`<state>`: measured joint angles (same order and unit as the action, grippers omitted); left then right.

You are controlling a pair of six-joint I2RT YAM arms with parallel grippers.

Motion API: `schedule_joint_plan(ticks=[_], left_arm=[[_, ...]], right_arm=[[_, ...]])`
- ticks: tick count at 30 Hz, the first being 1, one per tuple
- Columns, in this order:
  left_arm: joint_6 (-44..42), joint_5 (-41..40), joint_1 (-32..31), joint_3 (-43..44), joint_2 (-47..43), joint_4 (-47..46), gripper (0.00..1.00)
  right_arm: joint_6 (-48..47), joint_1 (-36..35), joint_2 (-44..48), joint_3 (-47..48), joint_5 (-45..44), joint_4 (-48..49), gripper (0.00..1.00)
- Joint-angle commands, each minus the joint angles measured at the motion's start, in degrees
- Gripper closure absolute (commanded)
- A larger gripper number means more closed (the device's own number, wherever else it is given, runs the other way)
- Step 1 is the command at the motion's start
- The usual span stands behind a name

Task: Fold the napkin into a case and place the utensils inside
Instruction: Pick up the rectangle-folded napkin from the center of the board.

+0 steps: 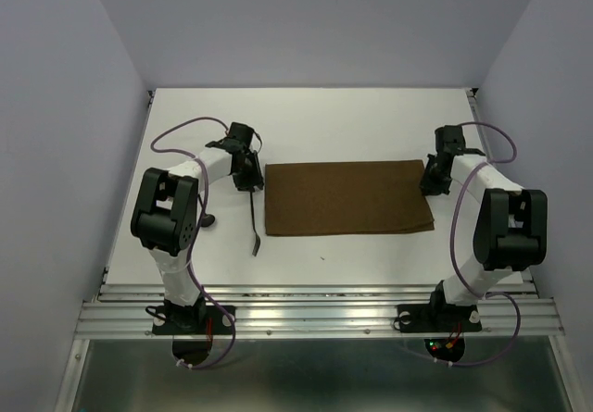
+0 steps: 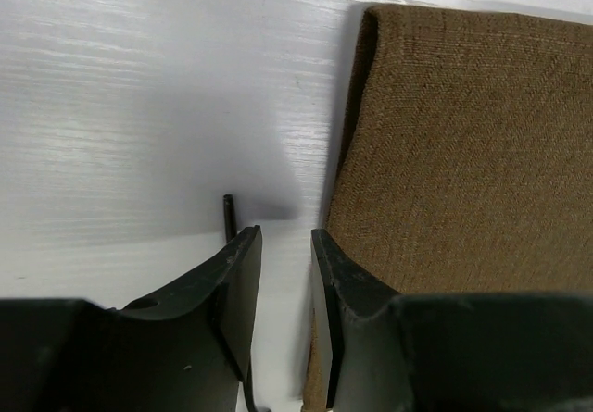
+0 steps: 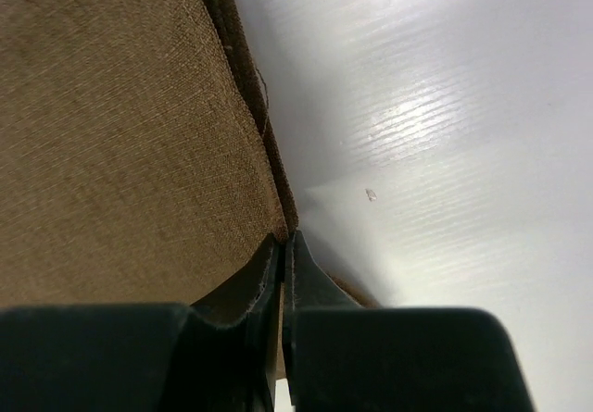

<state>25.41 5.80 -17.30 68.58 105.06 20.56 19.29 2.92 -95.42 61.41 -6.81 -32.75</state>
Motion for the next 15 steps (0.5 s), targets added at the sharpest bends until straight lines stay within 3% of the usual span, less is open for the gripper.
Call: schedule_joint_plan(ticks=[1,9,15], left_arm=[[0.25,0.08,-2.47,-0.2,1.29,-1.04,0.6],[0.87,1.93,-5.81,1.65,4.63,-1.66,0.61],[0.17,4.48,-6.08,1.91,7.0,-2.8,0.61]], right_arm=[[0.14,-0.46,4.88,1.43,-0.05,-1.78,0.99],[0.31,-3.62,9.89,3.98,0.83,-5.56,0.99],[2.76,-10.12,12.01,6.7,-0.57,-8.2,0.99]])
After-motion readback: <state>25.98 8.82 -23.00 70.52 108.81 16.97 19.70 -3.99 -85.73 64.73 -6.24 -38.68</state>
